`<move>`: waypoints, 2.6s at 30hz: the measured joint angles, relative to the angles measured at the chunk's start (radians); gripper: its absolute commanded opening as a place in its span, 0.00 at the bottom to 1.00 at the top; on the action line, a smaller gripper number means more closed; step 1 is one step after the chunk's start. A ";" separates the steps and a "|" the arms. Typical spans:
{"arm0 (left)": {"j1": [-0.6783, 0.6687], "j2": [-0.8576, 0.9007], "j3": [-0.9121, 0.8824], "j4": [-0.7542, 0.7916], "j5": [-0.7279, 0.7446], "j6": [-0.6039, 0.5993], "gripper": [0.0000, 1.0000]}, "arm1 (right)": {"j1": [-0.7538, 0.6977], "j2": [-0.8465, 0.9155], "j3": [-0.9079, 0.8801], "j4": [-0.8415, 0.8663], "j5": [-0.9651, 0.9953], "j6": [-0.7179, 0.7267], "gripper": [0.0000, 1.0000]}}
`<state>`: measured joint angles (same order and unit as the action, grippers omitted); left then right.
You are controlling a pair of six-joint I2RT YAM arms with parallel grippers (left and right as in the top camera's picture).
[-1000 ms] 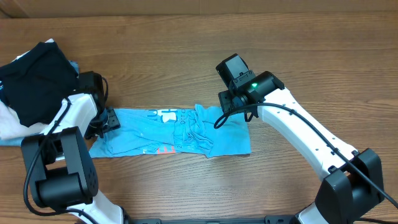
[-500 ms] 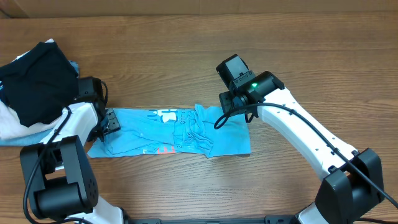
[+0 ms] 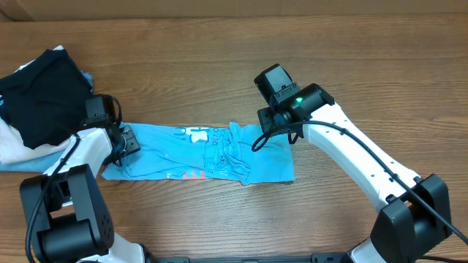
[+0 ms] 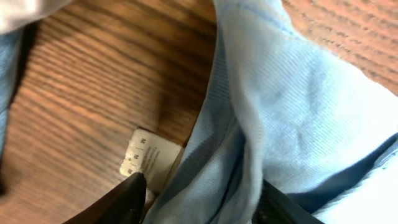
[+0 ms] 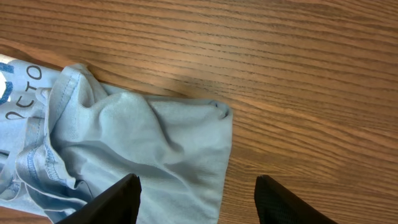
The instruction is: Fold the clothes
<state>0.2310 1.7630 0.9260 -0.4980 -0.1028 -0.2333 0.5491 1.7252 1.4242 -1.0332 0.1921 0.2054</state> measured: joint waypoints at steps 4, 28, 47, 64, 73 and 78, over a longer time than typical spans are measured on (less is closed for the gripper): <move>0.034 -0.001 -0.009 0.019 0.067 0.010 0.37 | 0.000 0.000 0.000 0.000 0.000 0.000 0.62; 0.023 -0.056 0.032 -0.205 0.148 0.050 0.04 | -0.077 0.000 0.000 -0.001 0.002 0.046 0.66; -0.449 -0.381 0.150 -0.286 0.167 -0.022 0.04 | -0.268 0.000 -0.164 0.003 -0.135 0.003 0.65; -0.735 -0.240 0.161 0.029 0.210 -0.270 0.05 | -0.259 0.076 -0.386 0.194 -0.200 -0.050 0.64; -0.766 -0.227 0.161 0.119 0.281 -0.327 0.05 | -0.188 0.083 -0.381 0.223 -0.187 -0.075 0.64; -0.803 -0.223 0.161 0.105 0.291 -0.338 0.06 | -0.151 0.084 -0.380 0.240 -0.185 -0.076 0.65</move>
<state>-0.5720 1.5402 1.0874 -0.3931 0.1886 -0.5713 0.3981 1.8095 1.0443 -0.7933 0.0074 0.1291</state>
